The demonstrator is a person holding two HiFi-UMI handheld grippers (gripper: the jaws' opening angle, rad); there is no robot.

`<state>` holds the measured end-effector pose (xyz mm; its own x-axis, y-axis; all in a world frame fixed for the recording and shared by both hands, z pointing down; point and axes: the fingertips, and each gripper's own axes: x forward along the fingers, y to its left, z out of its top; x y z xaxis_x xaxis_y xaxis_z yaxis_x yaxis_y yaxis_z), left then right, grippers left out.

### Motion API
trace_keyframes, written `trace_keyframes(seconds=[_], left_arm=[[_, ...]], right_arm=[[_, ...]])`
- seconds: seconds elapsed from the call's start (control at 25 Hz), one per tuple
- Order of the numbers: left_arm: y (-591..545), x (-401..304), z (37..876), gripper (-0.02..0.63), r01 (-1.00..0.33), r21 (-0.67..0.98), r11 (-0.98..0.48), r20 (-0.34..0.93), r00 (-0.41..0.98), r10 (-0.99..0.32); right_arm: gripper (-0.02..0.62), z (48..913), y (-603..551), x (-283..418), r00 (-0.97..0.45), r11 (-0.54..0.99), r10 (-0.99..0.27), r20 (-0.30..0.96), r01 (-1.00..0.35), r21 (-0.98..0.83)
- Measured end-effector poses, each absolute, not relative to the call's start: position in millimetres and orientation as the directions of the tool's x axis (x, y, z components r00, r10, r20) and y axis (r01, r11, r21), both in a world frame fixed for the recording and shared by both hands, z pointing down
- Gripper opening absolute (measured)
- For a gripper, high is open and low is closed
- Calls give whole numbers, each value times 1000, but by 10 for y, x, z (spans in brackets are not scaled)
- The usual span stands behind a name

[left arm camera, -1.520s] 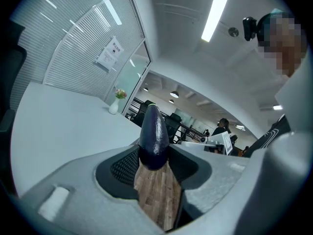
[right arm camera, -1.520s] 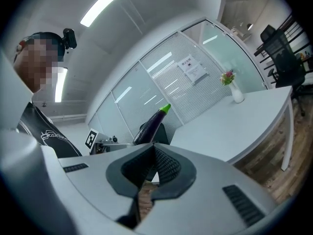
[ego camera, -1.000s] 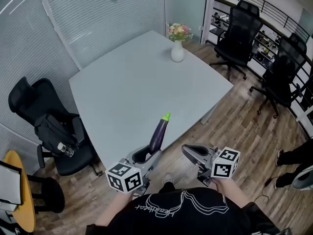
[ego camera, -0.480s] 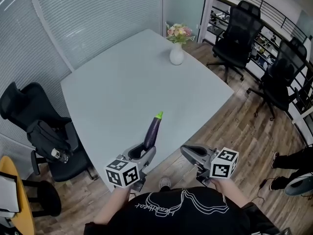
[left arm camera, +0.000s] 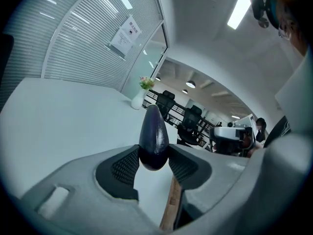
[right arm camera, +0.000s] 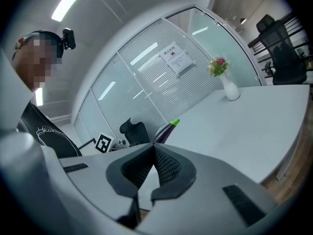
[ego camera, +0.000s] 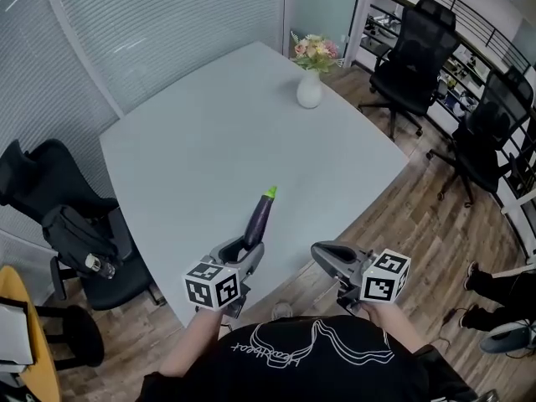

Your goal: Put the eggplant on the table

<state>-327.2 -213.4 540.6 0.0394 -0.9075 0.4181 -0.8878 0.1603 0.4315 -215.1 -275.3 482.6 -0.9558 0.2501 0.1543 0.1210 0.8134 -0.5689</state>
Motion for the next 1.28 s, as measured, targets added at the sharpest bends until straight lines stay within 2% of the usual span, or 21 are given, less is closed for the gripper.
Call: trace_keyframes(seconds=[0.88, 1.28], left_arm=[[-2291, -3578, 6283, 193, -868, 427, 254, 567, 38, -823], [-2312, -3641, 6716, 193, -880, 371, 297, 665, 29, -746]], right_arm=[[9, 5037, -3003, -2268, -960, 790, 224, 168, 78, -608], [9, 5146, -3105, -2241, -957, 778, 229, 178, 70, -625]])
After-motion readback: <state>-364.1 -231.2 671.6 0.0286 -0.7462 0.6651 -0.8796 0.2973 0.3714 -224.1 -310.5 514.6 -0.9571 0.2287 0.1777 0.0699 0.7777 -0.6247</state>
